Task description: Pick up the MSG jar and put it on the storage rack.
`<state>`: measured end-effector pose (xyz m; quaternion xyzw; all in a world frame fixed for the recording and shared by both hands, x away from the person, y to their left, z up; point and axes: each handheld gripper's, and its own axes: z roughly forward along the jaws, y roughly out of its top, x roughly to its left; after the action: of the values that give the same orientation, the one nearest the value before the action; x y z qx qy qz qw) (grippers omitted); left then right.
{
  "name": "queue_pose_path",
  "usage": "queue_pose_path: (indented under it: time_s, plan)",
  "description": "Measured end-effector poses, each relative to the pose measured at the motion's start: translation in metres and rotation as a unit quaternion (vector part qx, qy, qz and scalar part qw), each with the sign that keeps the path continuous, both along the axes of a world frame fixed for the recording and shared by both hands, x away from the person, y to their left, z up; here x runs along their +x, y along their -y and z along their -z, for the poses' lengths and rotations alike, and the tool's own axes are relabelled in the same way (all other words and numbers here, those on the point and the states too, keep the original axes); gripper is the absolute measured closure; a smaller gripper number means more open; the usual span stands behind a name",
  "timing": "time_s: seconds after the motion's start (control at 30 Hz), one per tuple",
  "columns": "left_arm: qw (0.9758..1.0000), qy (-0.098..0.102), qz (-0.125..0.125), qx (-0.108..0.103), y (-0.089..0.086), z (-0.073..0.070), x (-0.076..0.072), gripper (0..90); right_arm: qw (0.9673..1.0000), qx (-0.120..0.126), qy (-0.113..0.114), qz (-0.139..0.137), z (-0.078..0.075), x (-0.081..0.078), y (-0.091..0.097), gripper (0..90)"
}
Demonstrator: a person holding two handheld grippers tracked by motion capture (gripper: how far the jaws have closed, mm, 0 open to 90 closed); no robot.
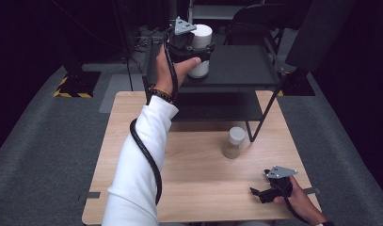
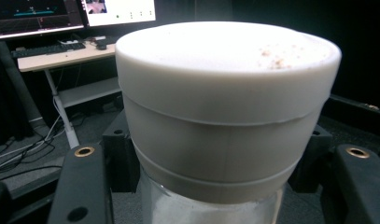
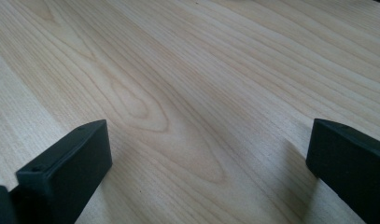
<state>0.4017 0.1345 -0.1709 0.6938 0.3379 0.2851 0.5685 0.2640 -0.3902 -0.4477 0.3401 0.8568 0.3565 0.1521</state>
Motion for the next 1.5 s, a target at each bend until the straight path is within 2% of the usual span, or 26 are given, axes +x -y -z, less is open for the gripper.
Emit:
queue_pose_path:
  time_s: [0.33, 0.4, 0.5, 0.67, 0.87, 0.9, 0.97, 1.17, 1.5]
  plan:
    - [1.0000, 0.006, 0.001, -0.006, -0.002, 0.006, -0.001, 34.5, 1.0000, 0.001, 0.000, 0.000, 0.000, 0.000, 0.000, 0.0]
    - [1.0000, -0.001, 0.001, -0.006, -0.003, 0.006, 0.000, 34.0, 1.0000, 0.001, 0.000, 0.000, 0.000, 0.000, 0.000, 0.0]
    - [0.9998, -0.007, 0.003, -0.016, -0.005, 0.009, 0.002, 31.0, 1.0000, 0.001, 0.000, 0.000, 0.000, 0.000, 0.000, 0.0]
    - [0.9999, -0.009, 0.002, -0.014, -0.005, 0.011, 0.002, 29.4, 1.0000, 0.001, 0.000, 0.001, 0.000, 0.000, 0.000, 0.0]
    - [0.9995, -0.004, -0.005, -0.030, -0.009, 0.014, 0.000, 14.8, 1.0000, 0.001, 0.000, 0.001, 0.000, 0.000, 0.000, 0.0]
    - [0.9993, -0.002, 0.003, -0.038, -0.012, 0.015, 0.001, 12.3, 1.0000, 0.001, 0.000, 0.001, 0.000, 0.000, 0.000, 0.0]
    - [0.9989, 0.006, 0.000, -0.047, -0.013, 0.017, -0.001, 7.2, 1.0000, 0.001, 0.000, 0.001, 0.000, 0.000, 0.000, 0.0]
    - [0.9982, 0.036, -0.016, -0.046, -0.014, 0.018, -0.013, 1.9, 1.0000, 0.001, 0.000, 0.001, 0.000, 0.000, 0.000, 0.0]
    - [0.9984, 0.043, -0.012, -0.035, -0.022, 0.018, -0.033, 0.2, 1.0000, 0.001, 0.000, 0.001, 0.000, 0.000, 0.000, 0.0]
